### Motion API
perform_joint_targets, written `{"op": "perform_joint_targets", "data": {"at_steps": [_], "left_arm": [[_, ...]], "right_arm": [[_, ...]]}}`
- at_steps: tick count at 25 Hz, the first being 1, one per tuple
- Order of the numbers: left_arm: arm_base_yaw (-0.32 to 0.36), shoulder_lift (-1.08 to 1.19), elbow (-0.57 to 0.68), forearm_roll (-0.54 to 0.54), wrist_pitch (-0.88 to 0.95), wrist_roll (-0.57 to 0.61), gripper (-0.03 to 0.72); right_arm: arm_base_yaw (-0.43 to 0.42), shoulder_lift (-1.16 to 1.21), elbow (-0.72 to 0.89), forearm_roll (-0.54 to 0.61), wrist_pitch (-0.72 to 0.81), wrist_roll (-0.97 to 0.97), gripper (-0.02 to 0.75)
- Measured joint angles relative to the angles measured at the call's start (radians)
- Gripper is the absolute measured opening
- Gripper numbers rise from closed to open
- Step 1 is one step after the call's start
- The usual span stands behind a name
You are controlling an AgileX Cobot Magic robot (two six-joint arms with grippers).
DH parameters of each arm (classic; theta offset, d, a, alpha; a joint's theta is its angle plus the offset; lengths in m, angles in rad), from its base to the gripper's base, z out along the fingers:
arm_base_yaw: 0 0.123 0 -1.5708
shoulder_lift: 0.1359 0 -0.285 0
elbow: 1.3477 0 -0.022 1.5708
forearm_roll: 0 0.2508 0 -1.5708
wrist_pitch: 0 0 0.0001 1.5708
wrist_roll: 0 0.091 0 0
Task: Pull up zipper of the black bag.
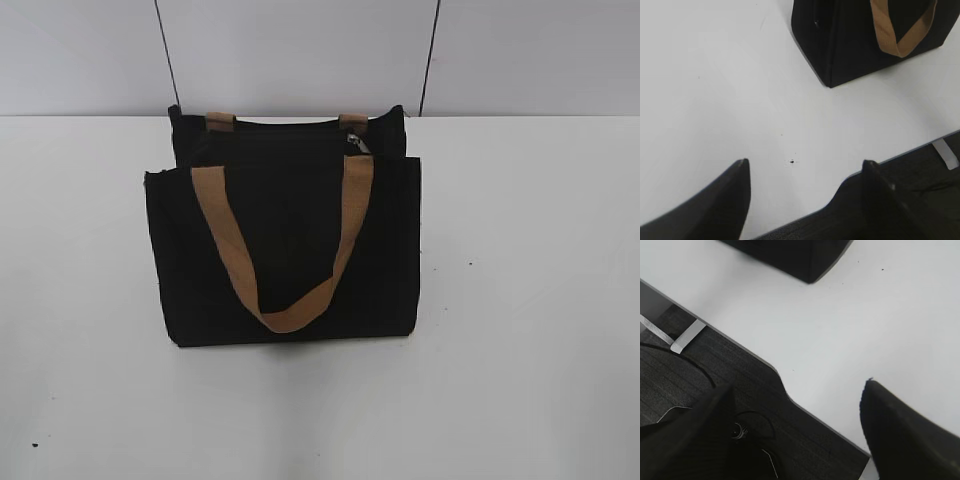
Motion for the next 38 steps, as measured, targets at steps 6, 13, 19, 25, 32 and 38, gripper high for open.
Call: {"op": "perform_joint_targets", "data": {"at_steps": [6, 13, 19, 25, 32, 38], "left_arm": [[0.000, 0.000, 0.002, 0.000, -0.006, 0.000, 0.520], [0.001, 0.000, 0.004, 0.000, -0.006, 0.000, 0.508], [0.080, 0.000, 0.005, 0.000, -0.006, 0.000, 0.500], [0.221, -0.030, 0.005, 0.000, -0.006, 0.000, 0.490], [0.282, -0.158, 0.005, 0.000, -0.006, 0.000, 0.490], [0.284, -0.185, 0.006, -0.001, -0.006, 0.000, 0.475]], "right_arm": [[0.000, 0.008, 0.003, 0.000, -0.014, -0.003, 0.579], [0.000, 0.008, 0.003, 0.001, -0.017, -0.003, 0.577], [-0.086, 0.008, 0.003, 0.005, -0.017, -0.003, 0.577], [-0.381, -0.008, 0.003, 0.005, -0.018, -0.003, 0.577], [-0.540, -0.143, 0.003, 0.006, -0.019, -0.003, 0.577], [-0.543, -0.155, 0.003, 0.008, -0.020, -0.003, 0.577]]}}
